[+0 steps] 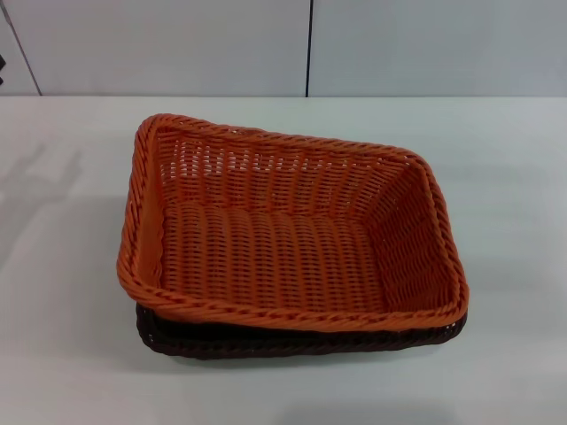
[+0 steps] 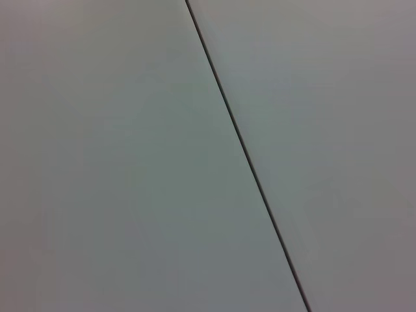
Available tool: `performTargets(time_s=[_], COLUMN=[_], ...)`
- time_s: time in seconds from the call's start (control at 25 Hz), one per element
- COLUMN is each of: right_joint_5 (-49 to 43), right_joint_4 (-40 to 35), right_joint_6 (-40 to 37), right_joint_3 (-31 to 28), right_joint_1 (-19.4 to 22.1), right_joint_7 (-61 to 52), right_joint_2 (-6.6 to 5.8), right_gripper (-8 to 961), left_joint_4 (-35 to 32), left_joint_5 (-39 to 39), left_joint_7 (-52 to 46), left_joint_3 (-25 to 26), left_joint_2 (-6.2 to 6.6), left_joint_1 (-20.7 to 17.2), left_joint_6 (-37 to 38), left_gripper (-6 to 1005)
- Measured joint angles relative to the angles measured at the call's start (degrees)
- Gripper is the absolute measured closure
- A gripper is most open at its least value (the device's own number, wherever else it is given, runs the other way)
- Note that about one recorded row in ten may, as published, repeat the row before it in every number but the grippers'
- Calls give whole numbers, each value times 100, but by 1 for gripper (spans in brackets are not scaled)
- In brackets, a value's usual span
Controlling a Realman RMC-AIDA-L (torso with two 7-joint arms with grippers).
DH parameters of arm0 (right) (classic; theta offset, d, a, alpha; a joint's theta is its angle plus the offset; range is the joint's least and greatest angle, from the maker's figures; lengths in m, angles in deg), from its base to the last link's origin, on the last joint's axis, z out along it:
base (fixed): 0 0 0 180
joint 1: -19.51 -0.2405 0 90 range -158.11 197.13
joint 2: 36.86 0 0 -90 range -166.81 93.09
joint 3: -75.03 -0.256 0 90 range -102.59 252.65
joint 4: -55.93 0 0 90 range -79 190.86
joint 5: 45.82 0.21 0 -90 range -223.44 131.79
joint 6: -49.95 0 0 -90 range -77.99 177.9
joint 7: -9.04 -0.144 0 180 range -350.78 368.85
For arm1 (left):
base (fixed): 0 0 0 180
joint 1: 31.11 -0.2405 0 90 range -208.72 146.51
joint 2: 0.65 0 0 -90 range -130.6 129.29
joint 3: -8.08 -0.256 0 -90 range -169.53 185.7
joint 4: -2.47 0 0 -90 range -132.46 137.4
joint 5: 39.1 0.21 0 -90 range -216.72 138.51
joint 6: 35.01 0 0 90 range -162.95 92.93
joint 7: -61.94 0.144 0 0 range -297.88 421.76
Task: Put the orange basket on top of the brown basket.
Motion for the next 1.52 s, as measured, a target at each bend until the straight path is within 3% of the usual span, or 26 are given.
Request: performTargets(time_s=[0.36, 0.4, 0.48, 0.52, 0.6, 0.68, 0.72, 0.76, 0.84, 0.88, 0.92, 0.96, 1.04, 1.08, 1.12, 1.2, 1.24, 1.28, 1.4, 1.52], right_joint_5=[68, 68, 68, 68, 70, 73, 74, 74, 77, 86, 97, 102, 109, 109, 110, 113, 115, 117, 137, 180], right_joint_4=[128, 144, 159, 160, 162, 165, 167, 170, 200, 222, 241, 252, 255, 255, 258, 263, 267, 269, 276, 282], right_joint_6=[31, 24, 13, 11, 8, 0, -18, -40, -87, -103, -114, -119, -124, -125, -125, -125, -124, -124, -125, -128], right_joint_3=[10, 10, 10, 9, 5, 2, 0, 0, 0, 0, 0, 0, 0, 0, 1, 0, 0, 0, -15, -60], right_joint_1=[-97, -99, -99, -94, -70, -42, -24, -3, 31, 47, 59, 65, 72, 74, 74, 74, 74, 75, 73, 66], right_joint_7=[-15, -24, -80, -126, -195, -214, -217, -218, -221, -222, -223, -224, -225, -226, -226, -227, -227, -227, -227, -227], right_joint_2=[9, 11, 15, 18, 24, 30, 31, 34, 35, 35, 36, 37, 37, 37, 37, 37, 37, 37, 37, 37], right_gripper=[379, 379, 379, 379, 379, 379, 379, 379, 379, 379, 379, 379, 379, 379, 379, 379, 379, 378, 378, 378], left_joint_4=[787, 1272, 1480, 1575, 1603, 1603, 1610, 1721, 1996, 1996, 2310, 2310, 2847, 3161, 3208, 3397, 3397, 3418, 3314, 3141], left_joint_5=[1252, 2230, 2797, 3275, 3693, 3693, 4069, 5012, 5817, 5817, 6339, 6339, 6876, 7068, 7077, 7076, 7076, 6918, 6476, 5739], left_joint_7=[-1176, -2396, -3150, -3754, -4187, -4187, -4518, -5140, -5584, -5584, -5897, -5897, -6184, -6275, -6273, -6148, -6148, -5847, -5425, -5165], left_joint_3=[-265, -458, -749, -1054, -1264, -1264, -1403, -1480, -1403, -1403, -1367, -1367, -1351, -1278, -1258, -1139, -1139, -1075, -1098, -1308], left_joint_2=[243, 608, 920, 1189, 1385, 1385, 1517, 1592, 1427, 1427, 1229, 1229, 872, 571, 511, 197, 197, -93, -325, -364], left_joint_1=[-131, -130, -67, 36, 157, 157, 278, 517, 620, 620, 627, 627, 556, 463, 443, 348, 348, 306, 296, 289], left_joint_6=[148, -154, -416, -613, -783, -783, -899, -932, -627, -627, -227, -227, 538, 1216, 1380, 2265, 2265, 3216, 4174, 4855], left_gripper=[368, 368, 368, 368, 368, 368, 368, 368, 368, 369, 369, 369, 369, 369, 369, 369, 369, 369, 369, 369])
